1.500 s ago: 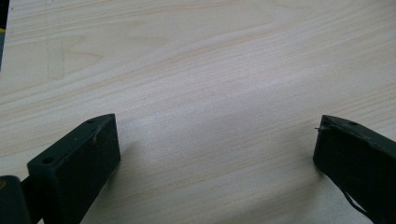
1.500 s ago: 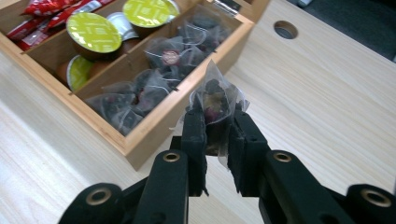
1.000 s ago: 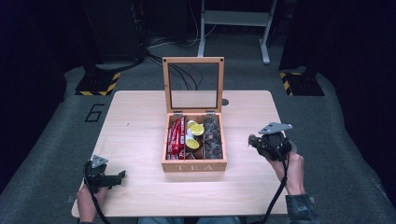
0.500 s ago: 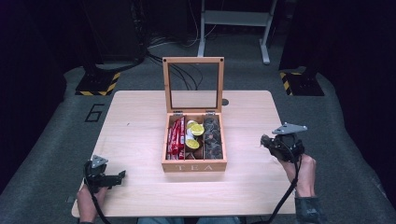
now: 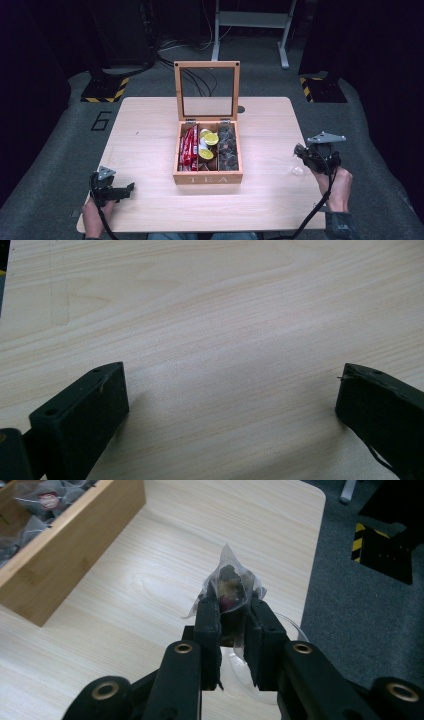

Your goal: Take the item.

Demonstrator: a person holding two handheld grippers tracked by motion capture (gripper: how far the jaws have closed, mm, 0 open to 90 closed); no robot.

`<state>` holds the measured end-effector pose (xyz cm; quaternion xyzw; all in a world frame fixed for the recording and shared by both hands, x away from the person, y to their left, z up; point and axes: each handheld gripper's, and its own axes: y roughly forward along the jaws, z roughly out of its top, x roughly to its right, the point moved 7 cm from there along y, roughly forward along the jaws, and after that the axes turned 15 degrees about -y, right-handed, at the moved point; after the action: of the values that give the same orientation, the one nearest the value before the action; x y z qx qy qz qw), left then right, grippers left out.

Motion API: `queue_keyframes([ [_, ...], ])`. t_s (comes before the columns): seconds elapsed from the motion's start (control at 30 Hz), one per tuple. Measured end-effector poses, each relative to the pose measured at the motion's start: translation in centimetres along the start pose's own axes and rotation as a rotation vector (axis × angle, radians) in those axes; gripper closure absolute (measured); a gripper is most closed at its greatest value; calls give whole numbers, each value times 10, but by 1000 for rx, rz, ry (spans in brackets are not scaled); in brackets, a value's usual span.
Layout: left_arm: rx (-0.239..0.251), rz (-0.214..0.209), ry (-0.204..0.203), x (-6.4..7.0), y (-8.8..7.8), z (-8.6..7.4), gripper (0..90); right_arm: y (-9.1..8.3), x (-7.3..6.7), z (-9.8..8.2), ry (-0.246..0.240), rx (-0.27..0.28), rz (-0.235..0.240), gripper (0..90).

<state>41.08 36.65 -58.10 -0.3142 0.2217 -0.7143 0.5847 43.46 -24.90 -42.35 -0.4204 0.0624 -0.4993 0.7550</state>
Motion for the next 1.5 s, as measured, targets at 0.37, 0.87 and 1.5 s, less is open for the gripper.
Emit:
queue_keyframes([
  [0.37,0,0,0,0,0,0,3,18,17,-23,55,-52,-23,772],
  [0.87,0,0,0,0,0,0,3,38,22,-41,121,-113,6,768],
  [1.5,0,0,-1,0,0,0,3,36,13,-37,133,-76,31,442],
])
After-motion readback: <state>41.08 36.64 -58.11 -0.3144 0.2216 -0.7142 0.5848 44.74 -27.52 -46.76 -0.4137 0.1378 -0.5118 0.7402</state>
